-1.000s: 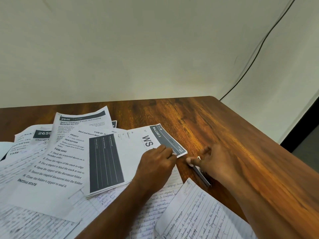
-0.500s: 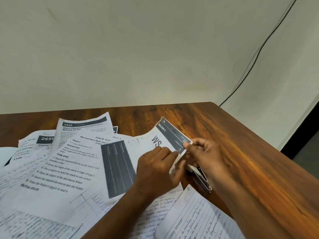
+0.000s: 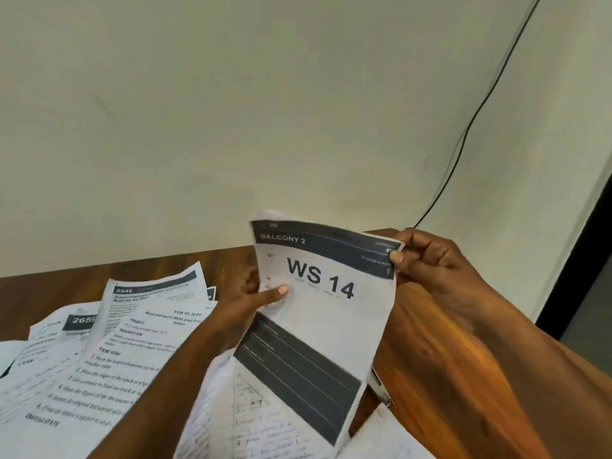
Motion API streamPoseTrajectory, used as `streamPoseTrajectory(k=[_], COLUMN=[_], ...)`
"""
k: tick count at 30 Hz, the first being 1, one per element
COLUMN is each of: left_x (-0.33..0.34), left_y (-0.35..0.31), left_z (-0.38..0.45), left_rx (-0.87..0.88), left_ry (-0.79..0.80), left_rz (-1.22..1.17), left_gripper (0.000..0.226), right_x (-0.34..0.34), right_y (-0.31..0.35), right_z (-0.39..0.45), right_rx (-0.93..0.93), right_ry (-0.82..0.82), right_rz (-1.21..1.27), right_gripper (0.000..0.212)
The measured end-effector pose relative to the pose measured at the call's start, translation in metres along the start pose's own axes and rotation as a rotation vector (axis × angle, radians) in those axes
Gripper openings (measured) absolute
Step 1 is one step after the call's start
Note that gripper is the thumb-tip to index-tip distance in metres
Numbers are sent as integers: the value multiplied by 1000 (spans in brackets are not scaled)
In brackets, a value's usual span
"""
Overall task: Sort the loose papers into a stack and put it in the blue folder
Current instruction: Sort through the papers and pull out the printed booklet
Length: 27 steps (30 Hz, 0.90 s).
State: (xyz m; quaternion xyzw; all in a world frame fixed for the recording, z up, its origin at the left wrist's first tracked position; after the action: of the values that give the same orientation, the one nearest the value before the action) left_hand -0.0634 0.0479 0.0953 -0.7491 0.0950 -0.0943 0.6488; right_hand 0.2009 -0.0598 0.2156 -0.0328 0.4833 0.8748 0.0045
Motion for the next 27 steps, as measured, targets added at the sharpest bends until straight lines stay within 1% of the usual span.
streamPoseTrajectory(k=[2, 3, 5, 7, 8, 9, 10, 12, 13, 15, 16, 18, 19, 20, 22, 24, 25, 27], left_x=[5, 6, 14, 22, 25, 27, 28, 29, 27, 21, 17, 11, 9, 6, 0, -4, -4, 0], left_y=[7, 10, 9, 3, 0, -3, -7, -12, -13, -14, -13, -11, -10, -9, -8, -7, -7, -5], left_z=[0, 1, -2, -7, -9, -10, -11, -14, -15, -17, -18, -19, -20, -22, -26, -29, -29, -26], left_rx=[-67, -70, -28, 22, 41, 57, 71, 93, 101, 119, 126, 124, 129, 141, 167, 183, 189, 189], left_ry=[60, 81, 119, 88, 54, 14, -21, -81, -113, -195, -238, -295, -314, -339, -390, -418, -424, -439], left_rz=[-14, -29, -69, -94, -99, -108, -113, -106, -95, -76, -69, -68, -70, -74, -81, -101, -115, -133], left_gripper=[62, 58, 48, 38, 34, 29, 25, 22, 22, 21, 21, 22, 22, 21, 15, 14, 16, 24], right_x=[-13, -19, -30, -39, -42, -43, -44, -41, -40, -44, -48, -55, -55, -52, -46, -45, -45, -42], right_y=[5, 5, 1, -8, -15, -25, -34, -57, -69, -88, -93, -94, -92, -89, -83, -80, -81, -89], right_z=[6, 8, 12, 12, 10, 7, 1, -21, -34, -65, -79, -105, -113, -116, -113, -110, -110, -106], right_rx=[-11, -3, 23, 53, 71, 99, 130, 210, 244, 271, 253, 167, 114, 67, -24, -79, -87, -89], right_ry=[-55, -94, -188, -275, -305, -330, -342, -339, -318, -312, -370, -583, -662, -694, -696, -706, -702, -639], right_rz=[60, 92, 134, 165, 177, 169, 163, 132, 33, -328, -495, -666, -723, -779, -851, -845, -826, -751], right_gripper=[23, 21, 10, 2, 3, 11, 19, 27, 29, 30, 28, 20, 15, 12, 12, 18, 20, 25])
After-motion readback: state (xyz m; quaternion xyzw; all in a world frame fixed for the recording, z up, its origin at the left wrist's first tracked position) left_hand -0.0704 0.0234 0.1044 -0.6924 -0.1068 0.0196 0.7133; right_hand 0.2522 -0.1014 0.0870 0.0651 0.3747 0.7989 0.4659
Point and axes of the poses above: each hand's wrist, its own z-axis towards the middle knuckle, its own x-axis out of the palm, y = z × x, the point moved 10 cm from there along z, towards the middle knuckle, and after that the axes turned 8 degrees about -x, right-handed, at the moved point
